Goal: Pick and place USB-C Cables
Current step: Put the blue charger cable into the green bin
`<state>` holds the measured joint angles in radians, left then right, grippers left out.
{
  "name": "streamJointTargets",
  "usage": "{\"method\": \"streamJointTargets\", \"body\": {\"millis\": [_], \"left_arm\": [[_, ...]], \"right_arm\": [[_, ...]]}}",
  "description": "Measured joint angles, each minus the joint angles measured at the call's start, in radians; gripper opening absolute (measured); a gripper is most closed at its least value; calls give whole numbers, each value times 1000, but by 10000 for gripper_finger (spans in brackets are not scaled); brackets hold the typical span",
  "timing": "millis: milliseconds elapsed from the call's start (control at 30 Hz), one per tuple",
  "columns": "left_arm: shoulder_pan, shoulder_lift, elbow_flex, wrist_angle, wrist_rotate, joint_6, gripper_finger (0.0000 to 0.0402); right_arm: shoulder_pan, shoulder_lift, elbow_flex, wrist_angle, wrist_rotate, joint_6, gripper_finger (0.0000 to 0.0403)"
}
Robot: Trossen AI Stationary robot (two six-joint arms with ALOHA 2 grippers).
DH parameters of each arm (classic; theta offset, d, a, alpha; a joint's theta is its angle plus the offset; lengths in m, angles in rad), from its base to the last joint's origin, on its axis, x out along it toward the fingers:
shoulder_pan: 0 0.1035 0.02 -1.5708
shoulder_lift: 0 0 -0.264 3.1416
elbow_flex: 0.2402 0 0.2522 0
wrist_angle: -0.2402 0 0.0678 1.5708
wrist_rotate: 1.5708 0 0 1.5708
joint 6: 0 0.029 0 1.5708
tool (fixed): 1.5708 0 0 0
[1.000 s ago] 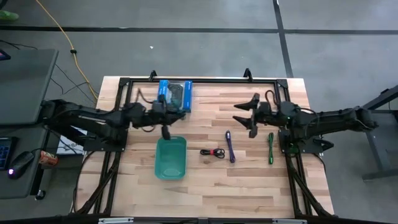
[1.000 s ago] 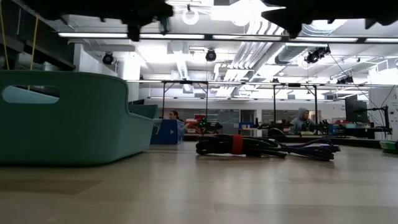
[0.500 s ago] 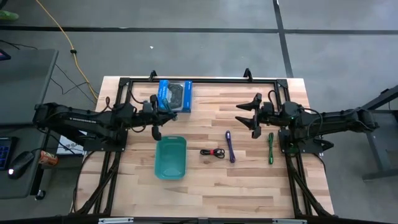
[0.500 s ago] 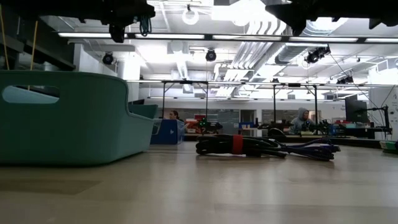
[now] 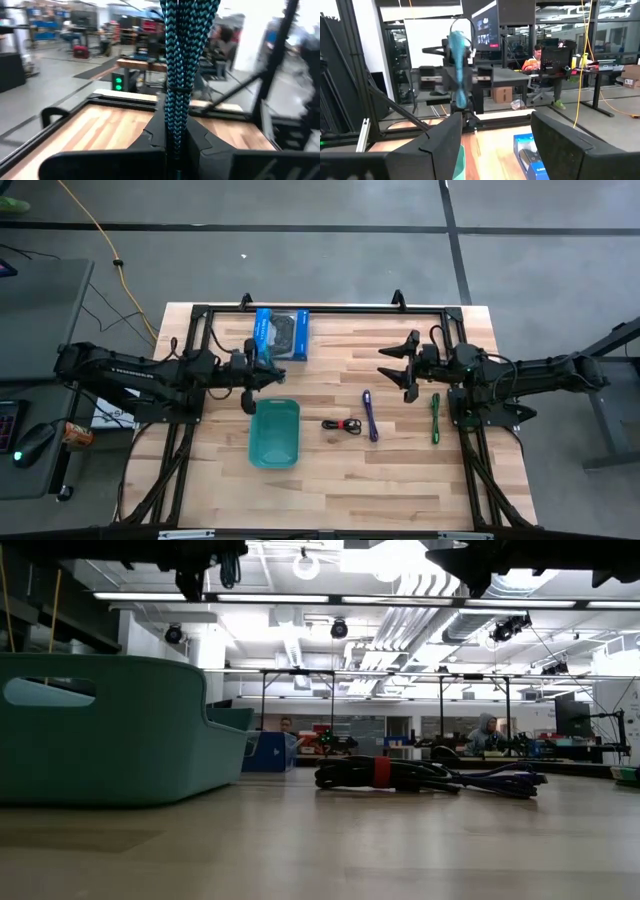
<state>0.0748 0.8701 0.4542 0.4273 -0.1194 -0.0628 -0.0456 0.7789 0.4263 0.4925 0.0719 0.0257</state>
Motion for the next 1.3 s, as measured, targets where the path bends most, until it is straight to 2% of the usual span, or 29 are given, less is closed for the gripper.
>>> {"method": "streamJointTargets", "body": {"millis": [200,400,633,1033,1300], "left_arm": [[-106,34,116,-226,-65,116,1],[-200,128,281,-642,-76,264,1],[-304,272,400,-953,-75,375,0],[-407,531,444,-986,-41,422,0],[-400,623,446,-989,-160,530,0]], "right_arm": [[0,7,0,-2,9,-6,228],[0,6,0,-1,34,-7,228],[0,6,0,-1,34,-7,228],[0,6,0,-2,34,0,228],[0,7,0,-6,34,41,228]]}}
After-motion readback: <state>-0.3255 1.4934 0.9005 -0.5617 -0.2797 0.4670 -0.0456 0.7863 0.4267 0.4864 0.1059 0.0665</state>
